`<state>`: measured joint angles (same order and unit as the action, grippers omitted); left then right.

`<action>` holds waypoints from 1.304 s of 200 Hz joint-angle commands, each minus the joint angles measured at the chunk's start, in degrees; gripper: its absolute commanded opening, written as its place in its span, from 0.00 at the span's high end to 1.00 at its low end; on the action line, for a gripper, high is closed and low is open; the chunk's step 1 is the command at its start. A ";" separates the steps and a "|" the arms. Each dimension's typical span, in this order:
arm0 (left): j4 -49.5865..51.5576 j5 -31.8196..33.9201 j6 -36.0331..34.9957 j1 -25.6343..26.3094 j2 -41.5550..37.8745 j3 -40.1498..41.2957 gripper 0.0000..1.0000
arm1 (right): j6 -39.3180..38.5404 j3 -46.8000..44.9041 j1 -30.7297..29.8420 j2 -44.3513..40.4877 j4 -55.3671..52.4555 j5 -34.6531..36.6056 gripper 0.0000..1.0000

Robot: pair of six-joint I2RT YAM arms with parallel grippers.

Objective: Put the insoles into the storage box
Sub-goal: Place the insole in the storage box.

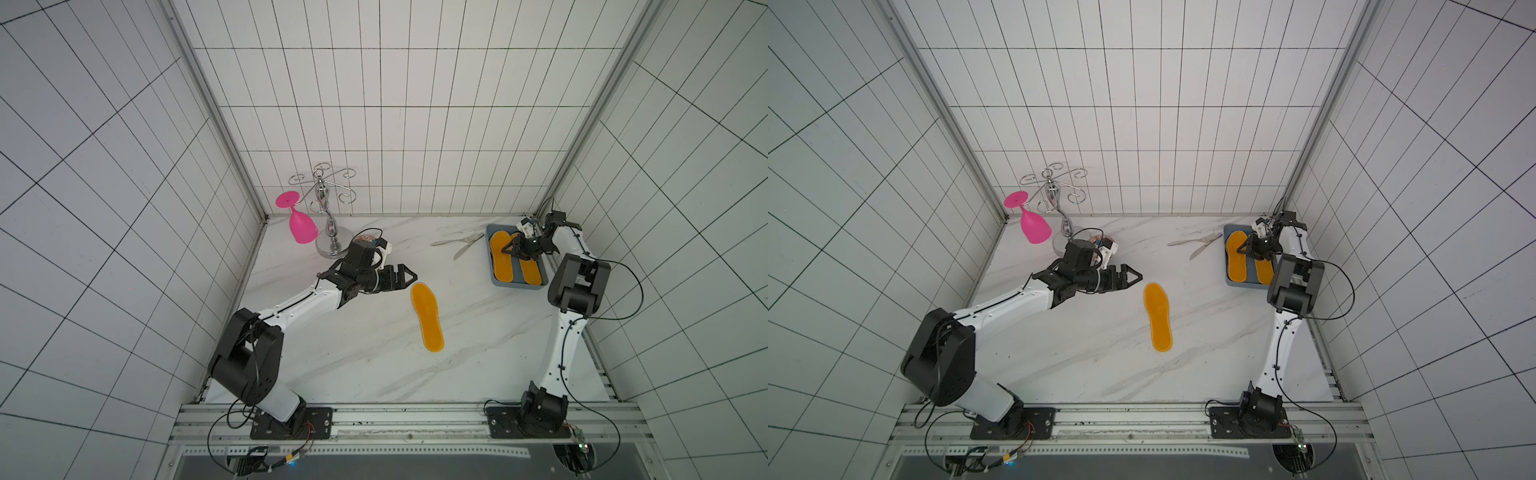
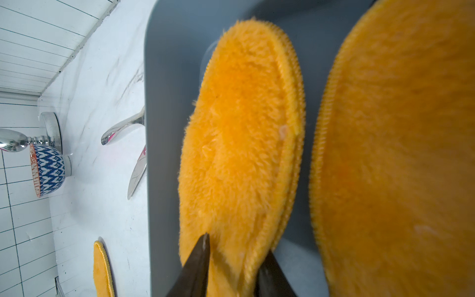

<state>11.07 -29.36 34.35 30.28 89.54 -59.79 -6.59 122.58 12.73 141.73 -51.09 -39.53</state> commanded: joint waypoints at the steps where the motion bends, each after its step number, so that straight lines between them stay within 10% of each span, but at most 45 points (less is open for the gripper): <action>1: 0.48 0.71 -1.39 0.20 0.73 -1.82 0.01 | 0.00 2.75 -0.38 0.54 -2.00 2.19 0.66; 63: 0.88 1.04 -1.83 0.46 0.81 -2.11 0.01 | 0.65 2.95 -0.89 -3.46 -2.00 7.94 0.50; 261: 3.62 2.28 -3.32 1.54 1.25 -2.61 0.01 | 0.57 4.62 -4.55 -2.28 -3.13 12.34 0.45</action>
<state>14.41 -27.88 32.23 31.46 90.08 -60.73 -5.78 126.10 8.86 139.02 -52.29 -28.32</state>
